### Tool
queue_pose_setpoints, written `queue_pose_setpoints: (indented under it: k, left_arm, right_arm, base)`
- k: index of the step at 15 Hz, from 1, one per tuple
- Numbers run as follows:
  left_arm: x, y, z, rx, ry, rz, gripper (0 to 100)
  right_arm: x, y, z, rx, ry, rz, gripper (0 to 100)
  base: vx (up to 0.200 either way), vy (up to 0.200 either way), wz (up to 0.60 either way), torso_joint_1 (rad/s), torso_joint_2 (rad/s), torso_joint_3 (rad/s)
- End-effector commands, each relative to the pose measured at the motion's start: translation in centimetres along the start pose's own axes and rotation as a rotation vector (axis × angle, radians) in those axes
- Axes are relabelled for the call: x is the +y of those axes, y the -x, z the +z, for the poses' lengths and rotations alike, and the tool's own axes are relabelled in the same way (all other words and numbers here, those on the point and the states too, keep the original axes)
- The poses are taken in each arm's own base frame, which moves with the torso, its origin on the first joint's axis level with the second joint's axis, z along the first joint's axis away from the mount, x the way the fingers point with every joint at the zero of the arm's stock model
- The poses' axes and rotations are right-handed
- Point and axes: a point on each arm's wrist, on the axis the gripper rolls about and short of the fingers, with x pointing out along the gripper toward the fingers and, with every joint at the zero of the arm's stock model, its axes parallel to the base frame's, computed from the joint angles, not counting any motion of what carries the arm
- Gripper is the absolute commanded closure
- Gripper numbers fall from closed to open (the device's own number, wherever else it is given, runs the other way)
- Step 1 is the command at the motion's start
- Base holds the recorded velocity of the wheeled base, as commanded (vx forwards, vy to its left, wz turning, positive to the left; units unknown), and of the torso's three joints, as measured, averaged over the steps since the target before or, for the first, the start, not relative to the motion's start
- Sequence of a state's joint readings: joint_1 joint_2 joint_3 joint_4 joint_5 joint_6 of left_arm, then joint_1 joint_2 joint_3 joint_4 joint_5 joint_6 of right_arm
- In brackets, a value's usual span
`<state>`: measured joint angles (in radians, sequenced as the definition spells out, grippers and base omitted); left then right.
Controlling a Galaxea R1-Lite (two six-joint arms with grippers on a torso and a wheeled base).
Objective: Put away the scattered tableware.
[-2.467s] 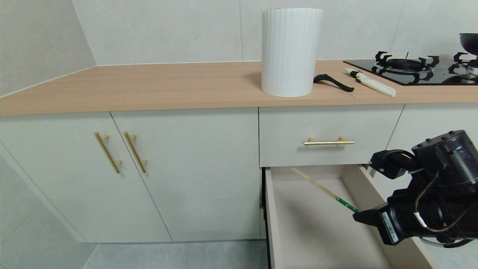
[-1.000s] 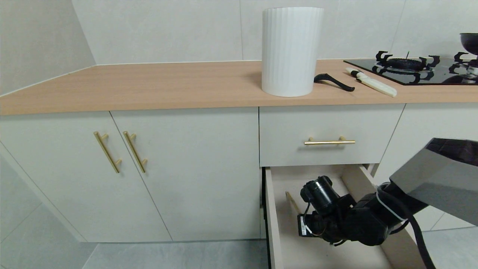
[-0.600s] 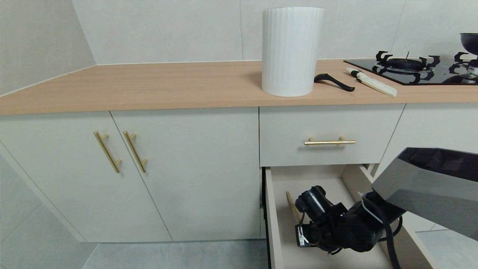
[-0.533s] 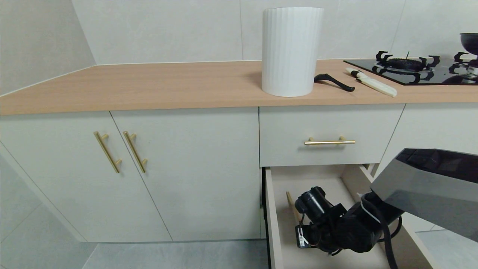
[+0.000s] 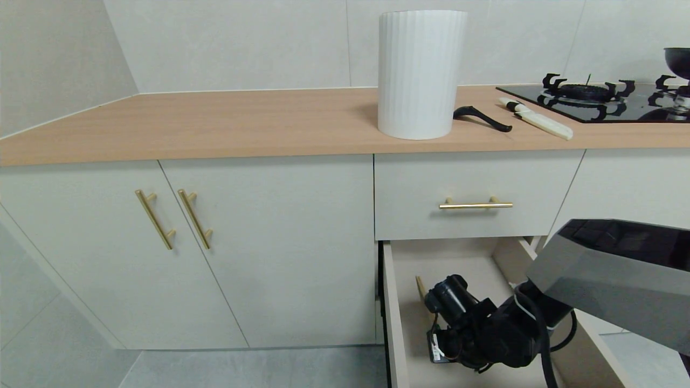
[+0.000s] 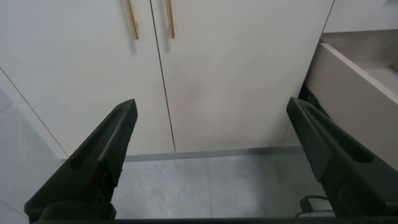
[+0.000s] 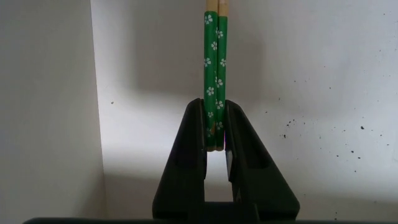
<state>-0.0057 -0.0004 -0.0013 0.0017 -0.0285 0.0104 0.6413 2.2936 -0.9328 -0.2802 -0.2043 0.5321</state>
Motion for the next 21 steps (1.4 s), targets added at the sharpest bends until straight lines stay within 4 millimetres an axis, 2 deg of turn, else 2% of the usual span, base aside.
queue_pose_setpoints:
  k: [1,3,4,10,13,16,17,18,19,21]
  left_arm:
    - [0.0,0.0,0.0,0.000,0.000,0.001,0]
    - [0.0,0.0,0.0,0.000,0.000,0.001,0]
    - [0.0,0.0,0.0,0.000,0.000,-0.001,0]
    - [0.0,0.0,0.0,0.002,0.000,0.000,0]
    - [0.0,0.0,0.0,0.000,0.000,0.001,0]
    - [0.0,0.0,0.0,0.000,0.000,0.001,0]
    - [0.0,0.0,0.0,0.000,0.000,-0.001,0]
    - [0.0,0.0,0.0,0.002,0.000,0.000,0]
    - [0.0,0.0,0.0,0.002,0.000,-0.001,0]
    - [0.0,0.0,0.0,0.000,0.000,-0.001,0]
  right_arm:
    - [0.0,0.0,0.0,0.000,0.000,0.001,100]
    - [0.0,0.0,0.0,0.000,0.001,0.001,100]
    - [0.0,0.0,0.0,0.000,0.001,0.001,0]
    - [0.0,0.1,0.0,0.000,0.000,0.001,0]
    - [-0.1,0.9,0.2,-0.009,-0.004,0.007,0]
    - [-0.3,4.1,1.2,-0.072,-0.016,0.042,0]
    - [-0.8,7.3,1.8,-0.117,-0.005,0.065,0]
    - [-1.1,8.6,1.9,-0.130,0.017,0.070,0]
    - [-1.9,11.4,2.2,-0.180,0.031,0.087,0]
    - [-3.2,14.5,3.2,-0.272,0.034,0.106,0]
  base:
    - [0.000,0.000,0.00,0.000,0.00,0.000]
    - [0.000,0.000,0.00,0.000,0.00,0.000]
    - [0.000,0.000,0.00,0.000,0.00,0.000]
    - [0.000,0.000,0.00,0.000,0.00,0.000]
    - [0.000,0.000,0.00,0.000,0.00,0.000]
    - [0.000,0.000,0.00,0.000,0.00,0.000]
    - [0.000,0.000,0.00,0.000,0.00,0.000]
    - [0.000,0.000,0.00,0.000,0.00,0.000]
    - [0.000,0.000,0.00,0.000,0.00,0.000]
    - [0.000,0.000,0.00,0.000,0.00,0.000]
